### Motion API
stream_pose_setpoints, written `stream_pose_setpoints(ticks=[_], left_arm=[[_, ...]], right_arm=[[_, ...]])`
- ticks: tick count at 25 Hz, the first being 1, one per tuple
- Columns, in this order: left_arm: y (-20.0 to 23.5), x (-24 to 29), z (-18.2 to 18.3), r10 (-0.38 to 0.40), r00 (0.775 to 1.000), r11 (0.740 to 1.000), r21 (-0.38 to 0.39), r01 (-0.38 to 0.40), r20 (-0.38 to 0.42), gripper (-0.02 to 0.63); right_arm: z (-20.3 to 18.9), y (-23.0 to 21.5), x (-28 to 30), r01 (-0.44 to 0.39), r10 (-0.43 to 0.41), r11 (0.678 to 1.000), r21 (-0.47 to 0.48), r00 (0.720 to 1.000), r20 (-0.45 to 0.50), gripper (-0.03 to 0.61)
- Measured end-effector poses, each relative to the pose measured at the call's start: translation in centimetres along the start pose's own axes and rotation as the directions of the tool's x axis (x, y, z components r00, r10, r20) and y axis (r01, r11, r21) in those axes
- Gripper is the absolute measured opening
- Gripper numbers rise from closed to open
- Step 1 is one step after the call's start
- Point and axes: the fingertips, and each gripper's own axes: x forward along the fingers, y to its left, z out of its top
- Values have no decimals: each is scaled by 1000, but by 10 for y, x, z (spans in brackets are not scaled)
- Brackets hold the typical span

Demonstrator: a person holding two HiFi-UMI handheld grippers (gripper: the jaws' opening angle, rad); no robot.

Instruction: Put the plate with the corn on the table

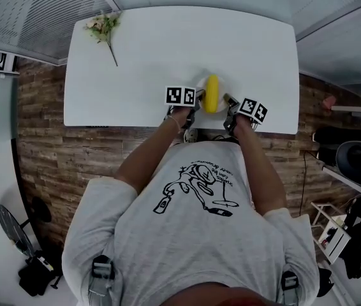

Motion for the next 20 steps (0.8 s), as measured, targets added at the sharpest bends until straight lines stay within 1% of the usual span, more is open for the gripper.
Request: stream_pose_setpoints(ticks=[6, 11, 20], left_arm=[[6, 7, -6, 41, 999, 999, 11, -40, -23, 106], [6, 8, -8, 66, 998, 997, 32, -65, -26, 109], [4, 10, -5, 123, 992, 986, 117, -121, -9, 121]], right_arm=[[-4, -10, 4, 37, -37, 999, 15, 999, -15, 74], [-7, -13, 6, 61, -61, 998, 11, 998, -33, 74], [-5, -16, 5, 102, -102, 995, -6, 995, -3, 81]])
